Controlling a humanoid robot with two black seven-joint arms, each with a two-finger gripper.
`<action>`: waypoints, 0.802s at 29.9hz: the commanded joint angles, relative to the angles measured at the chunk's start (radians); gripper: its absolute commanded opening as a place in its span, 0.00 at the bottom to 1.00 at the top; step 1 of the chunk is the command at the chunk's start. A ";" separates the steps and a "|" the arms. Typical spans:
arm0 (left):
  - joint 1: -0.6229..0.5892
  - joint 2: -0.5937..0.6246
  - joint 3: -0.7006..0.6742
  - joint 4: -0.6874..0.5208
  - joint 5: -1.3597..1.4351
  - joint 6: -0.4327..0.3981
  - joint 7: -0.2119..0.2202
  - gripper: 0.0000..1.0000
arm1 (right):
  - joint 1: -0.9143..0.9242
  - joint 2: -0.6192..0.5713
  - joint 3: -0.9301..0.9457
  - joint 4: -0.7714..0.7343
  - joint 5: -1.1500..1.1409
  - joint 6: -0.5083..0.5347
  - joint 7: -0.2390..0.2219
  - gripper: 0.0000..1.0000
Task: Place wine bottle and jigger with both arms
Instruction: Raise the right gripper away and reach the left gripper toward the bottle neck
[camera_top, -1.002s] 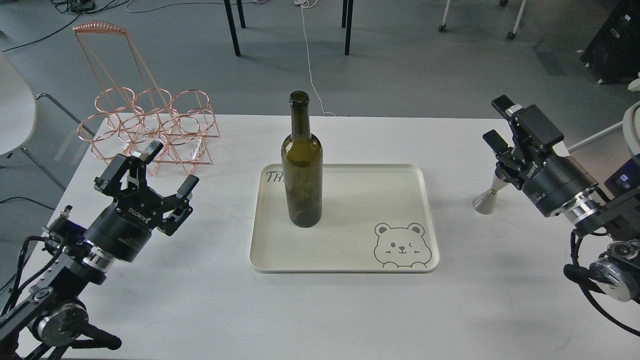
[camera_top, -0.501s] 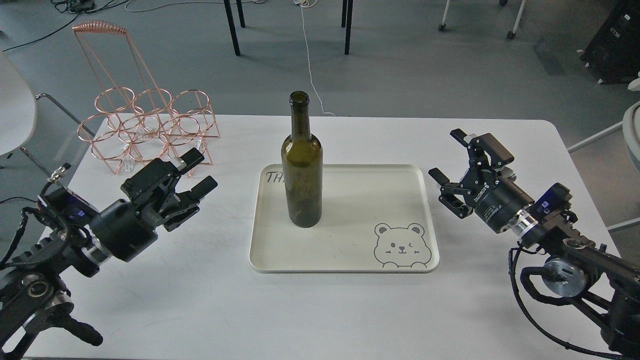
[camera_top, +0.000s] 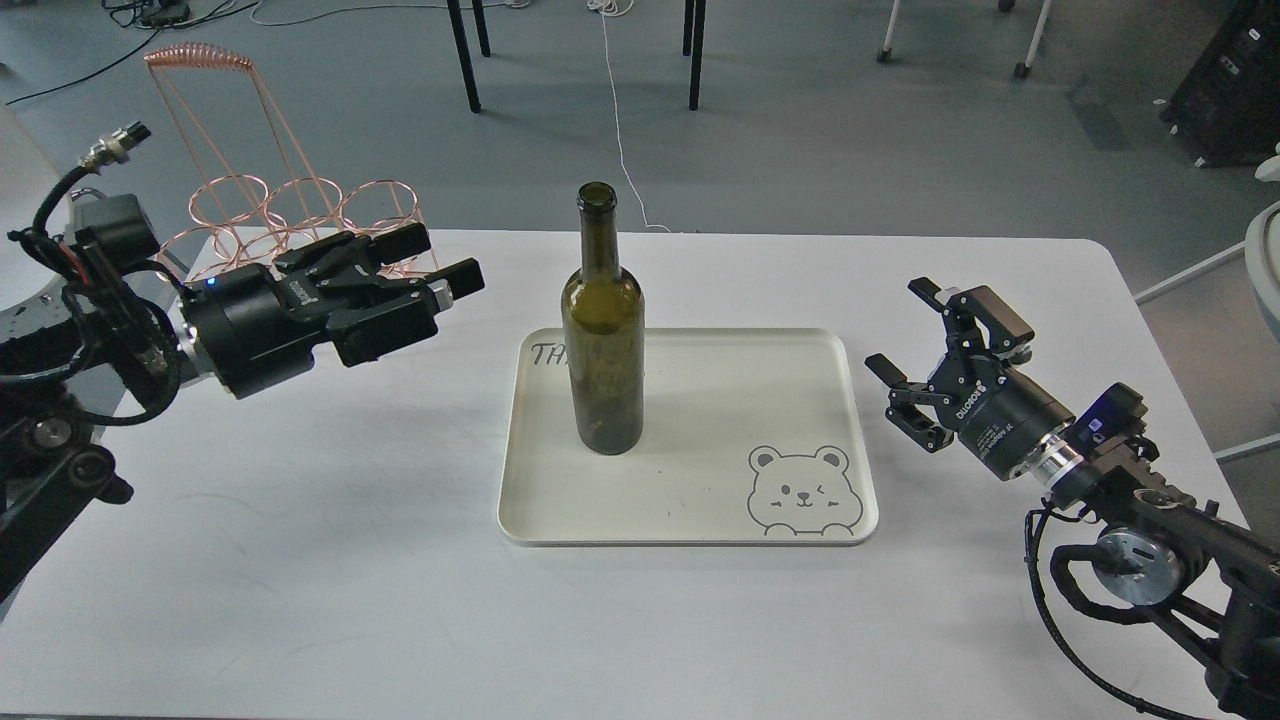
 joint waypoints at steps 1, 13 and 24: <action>-0.022 -0.007 0.019 0.000 0.107 0.008 0.000 0.99 | -0.001 -0.007 0.000 0.002 0.000 0.000 0.000 0.99; -0.174 -0.065 0.169 0.078 0.167 0.006 0.000 0.99 | -0.001 -0.005 0.008 0.002 0.000 -0.005 0.000 0.99; -0.212 -0.115 0.189 0.132 0.167 0.002 0.000 0.98 | -0.003 -0.007 0.008 -0.001 0.000 -0.010 0.000 0.99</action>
